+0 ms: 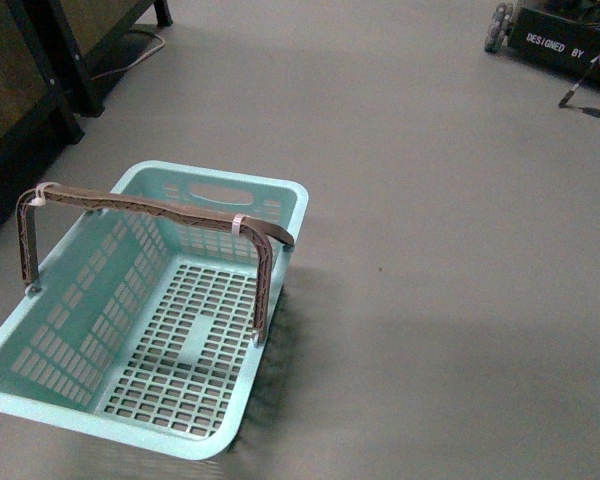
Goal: Pick mango and avocado into basket
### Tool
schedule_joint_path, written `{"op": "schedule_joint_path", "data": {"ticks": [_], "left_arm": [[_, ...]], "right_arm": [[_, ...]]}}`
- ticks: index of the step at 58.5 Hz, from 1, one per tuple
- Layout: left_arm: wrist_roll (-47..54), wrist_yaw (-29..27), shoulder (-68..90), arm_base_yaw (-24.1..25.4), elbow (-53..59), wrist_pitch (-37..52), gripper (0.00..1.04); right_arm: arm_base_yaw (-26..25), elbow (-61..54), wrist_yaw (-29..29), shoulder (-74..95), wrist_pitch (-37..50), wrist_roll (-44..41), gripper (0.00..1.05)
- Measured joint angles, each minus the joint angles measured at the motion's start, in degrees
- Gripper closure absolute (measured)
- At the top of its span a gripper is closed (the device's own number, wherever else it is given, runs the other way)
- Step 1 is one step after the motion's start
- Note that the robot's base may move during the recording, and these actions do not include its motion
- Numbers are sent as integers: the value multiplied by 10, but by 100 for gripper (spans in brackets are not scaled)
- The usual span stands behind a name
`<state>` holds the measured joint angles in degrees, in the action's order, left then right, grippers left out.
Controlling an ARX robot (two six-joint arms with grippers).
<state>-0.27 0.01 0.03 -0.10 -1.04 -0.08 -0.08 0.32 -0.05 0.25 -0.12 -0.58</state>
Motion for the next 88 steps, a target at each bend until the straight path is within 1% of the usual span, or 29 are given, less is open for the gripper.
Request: {"op": "schedule_joint_path", "data": {"ticks": [50, 51, 54, 55, 56, 59, 60, 61, 62, 64, 67, 69, 75, 78, 88], "left_arm": [[0, 0, 0, 0, 0, 0, 7], [-5, -7, 2, -2, 0, -2, 7], [-91, -120, 65, -37, -27, -73, 7], [-128, -138, 93, -43, -30, -74, 7], [-151, -144, 121, -46, -31, -69, 7], [-252, -134, 208, -52, -32, -22, 7], [-261, -130, 225, -52, -33, -10, 7], [-301, -123, 257, -54, -35, 13, 7], [-316, -120, 275, -56, -37, 24, 7], [-374, -114, 344, -64, -47, 76, 7], [-426, -110, 419, -76, -62, 134, 7], [-471, -102, 495, -86, -79, 191, 7], [-552, -88, 687, -107, -131, 311, 7], [-578, -76, 774, -112, -160, 354, 7], [-633, -55, 1011, -118, -259, 426, 7]], "right_arm": [[0, 0, 0, 0, 0, 0, 8], [0, 0, 0, 0, 0, 0, 8], [0, 0, 0, 0, 0, 0, 8], [0, 0, 0, 0, 0, 0, 8], [0, 0, 0, 0, 0, 0, 8], [0, 0, 0, 0, 0, 0, 8], [0, 0, 0, 0, 0, 0, 8], [0, 0, 0, 0, 0, 0, 8], [0, 0, 0, 0, 0, 0, 8], [0, 0, 0, 0, 0, 0, 8], [0, 0, 0, 0, 0, 0, 8], [0, 0, 0, 0, 0, 0, 8], [0, 0, 0, 0, 0, 0, 8], [0, 0, 0, 0, 0, 0, 8], [0, 0, 0, 0, 0, 0, 8]]}}
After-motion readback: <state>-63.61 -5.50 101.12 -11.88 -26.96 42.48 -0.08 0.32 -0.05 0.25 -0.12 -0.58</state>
